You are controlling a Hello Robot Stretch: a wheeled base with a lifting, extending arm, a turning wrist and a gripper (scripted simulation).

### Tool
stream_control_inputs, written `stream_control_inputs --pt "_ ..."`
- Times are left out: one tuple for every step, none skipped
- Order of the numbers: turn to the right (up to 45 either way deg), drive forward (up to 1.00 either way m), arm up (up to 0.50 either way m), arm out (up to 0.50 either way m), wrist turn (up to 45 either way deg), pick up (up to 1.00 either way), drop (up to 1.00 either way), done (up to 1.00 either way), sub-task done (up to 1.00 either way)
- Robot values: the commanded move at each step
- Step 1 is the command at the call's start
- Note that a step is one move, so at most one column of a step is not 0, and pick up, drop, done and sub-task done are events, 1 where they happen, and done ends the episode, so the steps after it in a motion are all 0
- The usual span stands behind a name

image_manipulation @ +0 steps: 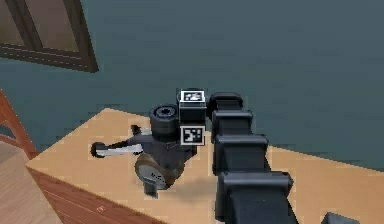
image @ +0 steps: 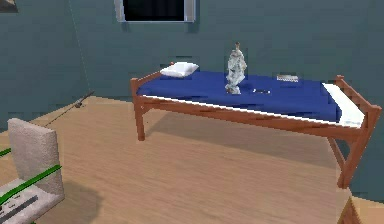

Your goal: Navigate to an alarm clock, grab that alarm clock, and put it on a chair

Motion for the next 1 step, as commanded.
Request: stream_control_inputs --pt "0.0 0.00 0.00 0.00 33.0 0.00 0.00 0.00 0.00"
